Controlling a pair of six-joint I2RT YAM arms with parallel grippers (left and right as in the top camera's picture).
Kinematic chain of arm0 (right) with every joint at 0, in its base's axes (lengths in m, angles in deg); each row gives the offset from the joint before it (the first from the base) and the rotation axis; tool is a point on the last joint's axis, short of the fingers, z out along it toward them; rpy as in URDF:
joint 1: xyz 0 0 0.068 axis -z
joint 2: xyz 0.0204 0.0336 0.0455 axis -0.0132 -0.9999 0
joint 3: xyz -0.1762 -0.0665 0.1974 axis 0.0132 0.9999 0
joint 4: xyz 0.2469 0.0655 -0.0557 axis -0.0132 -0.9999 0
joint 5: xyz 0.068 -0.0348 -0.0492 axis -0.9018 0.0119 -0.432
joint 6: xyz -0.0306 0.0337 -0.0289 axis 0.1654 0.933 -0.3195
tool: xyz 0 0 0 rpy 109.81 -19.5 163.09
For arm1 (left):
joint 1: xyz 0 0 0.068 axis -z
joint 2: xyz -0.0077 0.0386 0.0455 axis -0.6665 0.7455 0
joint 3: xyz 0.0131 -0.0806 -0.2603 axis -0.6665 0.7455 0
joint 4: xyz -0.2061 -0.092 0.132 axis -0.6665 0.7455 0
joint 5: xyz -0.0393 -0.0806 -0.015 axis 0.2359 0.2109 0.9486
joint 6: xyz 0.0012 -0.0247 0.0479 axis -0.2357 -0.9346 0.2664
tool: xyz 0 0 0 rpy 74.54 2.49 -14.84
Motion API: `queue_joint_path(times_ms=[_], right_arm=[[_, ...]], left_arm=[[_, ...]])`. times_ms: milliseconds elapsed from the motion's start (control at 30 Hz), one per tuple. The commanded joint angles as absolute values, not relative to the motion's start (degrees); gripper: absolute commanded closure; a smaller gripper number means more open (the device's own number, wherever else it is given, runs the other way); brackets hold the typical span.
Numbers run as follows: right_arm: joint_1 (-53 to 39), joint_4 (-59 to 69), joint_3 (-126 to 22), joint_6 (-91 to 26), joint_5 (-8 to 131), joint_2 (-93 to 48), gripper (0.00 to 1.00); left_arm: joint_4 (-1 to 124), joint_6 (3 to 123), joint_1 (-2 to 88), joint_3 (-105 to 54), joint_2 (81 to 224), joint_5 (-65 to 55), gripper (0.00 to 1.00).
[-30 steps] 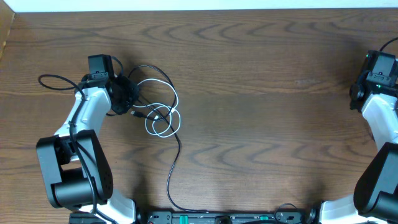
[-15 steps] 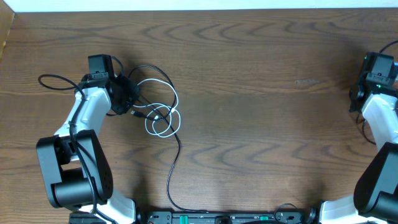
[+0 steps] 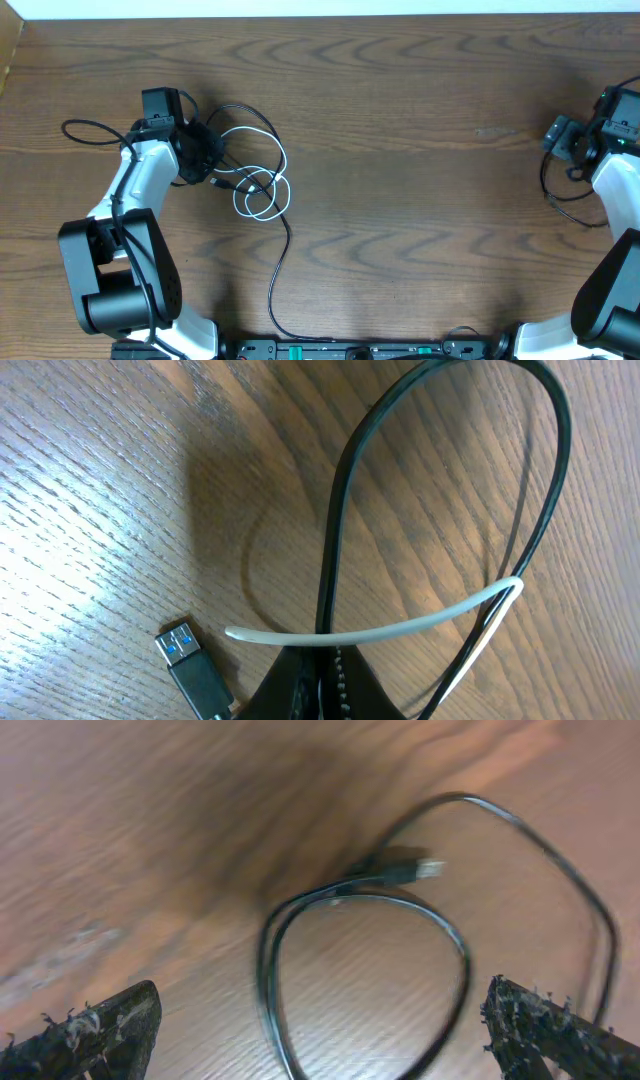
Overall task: Untangle cables
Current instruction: 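Carry the black cable to the far right and release it, then move the right gripper left to the bundle beside the left gripper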
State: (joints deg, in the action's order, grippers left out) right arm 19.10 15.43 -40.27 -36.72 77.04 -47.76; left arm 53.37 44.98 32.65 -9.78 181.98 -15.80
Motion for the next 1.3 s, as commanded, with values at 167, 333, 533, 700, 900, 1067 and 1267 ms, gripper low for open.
queue_joint_path(times_ms=[167,333,533,700,900,1067,1267], right_arm=[[19.16,14.25,-40.20,-37.95,69.48,-48.26,0.01],[18.01,14.51,-40.20,-37.95,60.98,-48.28,0.33],[14.84,13.15,-40.18,-37.95,58.14,-48.28,0.93],[11.05,9.13,-40.16,-37.95,58.11,-48.28,0.97],[5.28,4.15,-39.61,-37.99,54.33,-48.28,0.53],[-0.14,6.53,-36.88,-37.97,46.42,-48.28,0.32],[-6.85,14.90,-32.77,-37.93,38.05,-48.28,0.15]], left_arm=[[53.30,45.72,33.15,-9.25,180.66,-15.30,0.92],[52.86,45.72,34.31,-9.25,180.66,-15.27,0.92],[51.29,45.76,36.98,-9.25,180.66,-15.27,0.92],[49.59,46.88,39.84,-9.25,180.66,-14.86,0.92],[47.07,49.28,43.05,-9.25,180.66,-11.38,0.92],[45.41,49.57,45.00,-9.25,180.66,-6.86,0.92],[44.51,49.59,46.73,-9.25,180.66,-3.60,0.92]])
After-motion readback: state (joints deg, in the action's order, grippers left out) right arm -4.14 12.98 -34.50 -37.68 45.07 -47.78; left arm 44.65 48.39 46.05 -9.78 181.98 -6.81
